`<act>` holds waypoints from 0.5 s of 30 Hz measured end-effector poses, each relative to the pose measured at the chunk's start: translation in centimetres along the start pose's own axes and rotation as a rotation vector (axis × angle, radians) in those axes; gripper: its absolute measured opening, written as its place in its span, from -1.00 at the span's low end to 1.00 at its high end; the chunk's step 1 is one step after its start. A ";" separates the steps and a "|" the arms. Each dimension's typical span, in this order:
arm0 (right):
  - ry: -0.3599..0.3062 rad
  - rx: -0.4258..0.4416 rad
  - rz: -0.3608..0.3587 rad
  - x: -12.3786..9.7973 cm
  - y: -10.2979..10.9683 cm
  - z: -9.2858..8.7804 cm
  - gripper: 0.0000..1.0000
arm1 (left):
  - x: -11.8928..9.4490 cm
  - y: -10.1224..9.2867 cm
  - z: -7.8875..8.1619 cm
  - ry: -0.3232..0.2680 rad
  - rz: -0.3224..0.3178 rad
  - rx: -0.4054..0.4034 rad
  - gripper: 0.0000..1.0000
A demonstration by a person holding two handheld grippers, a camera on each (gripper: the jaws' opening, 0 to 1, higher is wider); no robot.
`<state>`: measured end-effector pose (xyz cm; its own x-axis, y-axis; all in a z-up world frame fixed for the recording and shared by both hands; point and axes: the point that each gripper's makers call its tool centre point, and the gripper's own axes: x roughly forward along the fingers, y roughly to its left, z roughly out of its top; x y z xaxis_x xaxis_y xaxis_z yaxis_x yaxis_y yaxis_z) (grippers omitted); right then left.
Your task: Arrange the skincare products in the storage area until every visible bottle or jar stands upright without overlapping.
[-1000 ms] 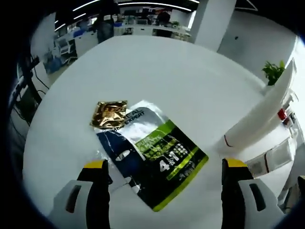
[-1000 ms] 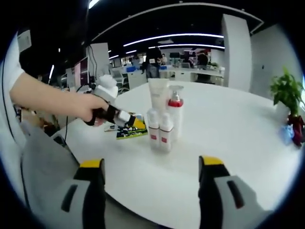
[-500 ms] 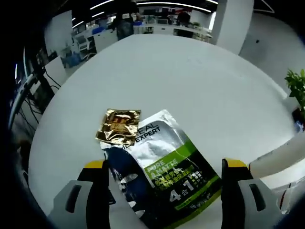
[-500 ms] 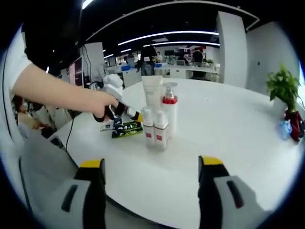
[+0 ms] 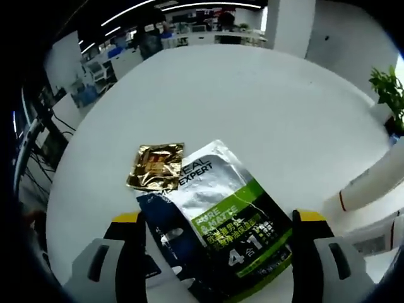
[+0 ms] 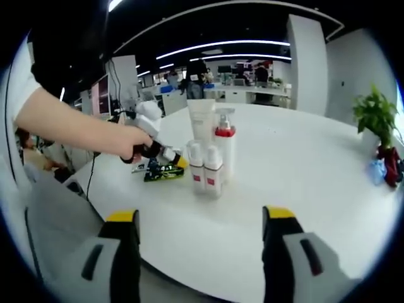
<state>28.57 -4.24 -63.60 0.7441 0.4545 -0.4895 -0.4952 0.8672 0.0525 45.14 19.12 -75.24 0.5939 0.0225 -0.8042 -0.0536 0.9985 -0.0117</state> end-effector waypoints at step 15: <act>-0.008 -0.003 0.014 0.0 0.3 0.1 0.59 | -1.7 -0.1 -1.4 0.029 -0.100 0.029 0.92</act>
<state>28.47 -3.99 -63.46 0.7404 0.4685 -0.4820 -0.5070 0.8600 0.0571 43.04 18.88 -74.71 0.5716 -0.0786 -0.8168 0.0283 0.9967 -0.0761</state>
